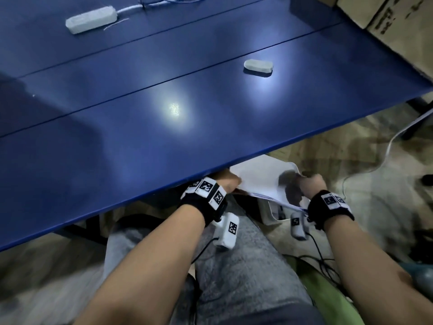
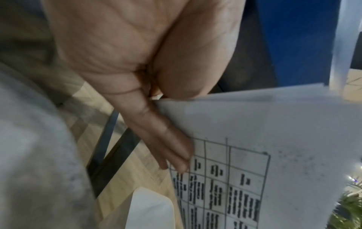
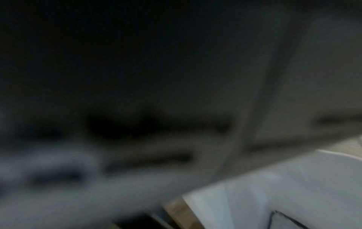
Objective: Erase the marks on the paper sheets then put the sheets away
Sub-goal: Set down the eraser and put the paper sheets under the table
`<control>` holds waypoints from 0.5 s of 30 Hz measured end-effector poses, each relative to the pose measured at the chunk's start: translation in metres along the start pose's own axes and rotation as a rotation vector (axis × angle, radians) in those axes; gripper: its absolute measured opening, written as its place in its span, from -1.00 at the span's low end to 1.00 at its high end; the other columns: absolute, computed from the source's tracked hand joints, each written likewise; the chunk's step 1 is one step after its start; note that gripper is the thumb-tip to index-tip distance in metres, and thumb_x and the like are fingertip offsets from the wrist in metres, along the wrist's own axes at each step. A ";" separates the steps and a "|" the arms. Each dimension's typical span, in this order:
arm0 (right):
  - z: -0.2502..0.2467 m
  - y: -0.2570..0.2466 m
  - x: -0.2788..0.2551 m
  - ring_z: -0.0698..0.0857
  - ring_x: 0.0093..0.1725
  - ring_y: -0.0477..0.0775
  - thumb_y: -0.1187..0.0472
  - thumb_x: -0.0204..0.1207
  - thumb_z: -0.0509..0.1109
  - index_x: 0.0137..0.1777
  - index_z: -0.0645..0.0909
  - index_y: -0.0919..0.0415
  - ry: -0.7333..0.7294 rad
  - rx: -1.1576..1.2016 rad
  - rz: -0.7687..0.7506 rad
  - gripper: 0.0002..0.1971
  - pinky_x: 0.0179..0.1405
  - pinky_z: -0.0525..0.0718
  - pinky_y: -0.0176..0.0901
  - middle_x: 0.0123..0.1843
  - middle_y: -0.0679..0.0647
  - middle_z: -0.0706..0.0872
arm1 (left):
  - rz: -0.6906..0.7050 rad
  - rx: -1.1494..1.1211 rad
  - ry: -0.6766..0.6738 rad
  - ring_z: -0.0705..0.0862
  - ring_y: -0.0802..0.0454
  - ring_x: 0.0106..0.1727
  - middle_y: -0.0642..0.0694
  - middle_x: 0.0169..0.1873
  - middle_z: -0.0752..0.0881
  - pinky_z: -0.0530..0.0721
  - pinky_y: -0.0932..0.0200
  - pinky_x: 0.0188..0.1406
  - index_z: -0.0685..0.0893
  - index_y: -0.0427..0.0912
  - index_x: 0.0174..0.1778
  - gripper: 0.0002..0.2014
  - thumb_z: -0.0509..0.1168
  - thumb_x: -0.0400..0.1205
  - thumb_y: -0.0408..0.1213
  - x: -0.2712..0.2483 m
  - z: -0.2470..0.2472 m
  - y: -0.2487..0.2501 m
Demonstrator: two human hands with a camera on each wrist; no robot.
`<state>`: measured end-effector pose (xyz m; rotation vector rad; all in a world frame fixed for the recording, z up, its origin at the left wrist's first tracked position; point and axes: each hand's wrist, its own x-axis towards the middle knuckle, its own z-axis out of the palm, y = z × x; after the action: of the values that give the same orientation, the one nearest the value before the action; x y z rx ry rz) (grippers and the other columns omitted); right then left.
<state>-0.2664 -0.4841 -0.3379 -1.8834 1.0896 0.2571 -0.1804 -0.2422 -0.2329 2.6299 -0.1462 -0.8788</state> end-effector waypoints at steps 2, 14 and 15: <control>-0.005 -0.027 -0.033 0.71 0.05 0.18 0.01 0.45 0.41 0.04 0.68 0.43 0.068 0.023 0.006 -0.58 0.00 0.54 -0.04 -0.01 0.33 0.74 | -0.010 -0.040 0.011 0.47 -0.16 0.50 -0.22 0.52 0.47 0.39 0.13 0.44 0.42 -0.29 0.51 -0.44 0.31 0.67 -0.06 -0.012 -0.007 -0.010; -0.016 -0.044 -0.143 0.74 -0.23 0.13 0.31 0.53 0.43 0.07 0.70 0.37 -0.034 0.501 -0.305 -0.83 -0.08 0.62 -0.04 -0.05 0.23 0.80 | 0.084 -0.351 0.185 0.78 -0.05 -0.08 -0.13 -0.14 0.82 0.62 0.19 -0.14 0.81 -0.29 -0.02 -0.72 0.41 0.61 -0.12 -0.164 -0.053 -0.093; -0.019 -0.046 -0.161 0.74 -0.20 0.14 0.30 0.53 0.43 0.07 0.70 0.33 -0.033 0.484 -0.347 -0.84 -0.09 0.63 -0.05 -0.06 0.18 0.82 | 0.116 -0.355 0.188 0.78 -0.03 -0.17 -0.09 -0.22 0.82 0.65 0.14 -0.19 0.81 -0.30 -0.09 -0.71 0.41 0.62 -0.10 -0.182 -0.058 -0.095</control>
<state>-0.3299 -0.3972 -0.2087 -1.5832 0.7046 -0.1627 -0.2929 -0.0978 -0.1232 2.3286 -0.0837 -0.5560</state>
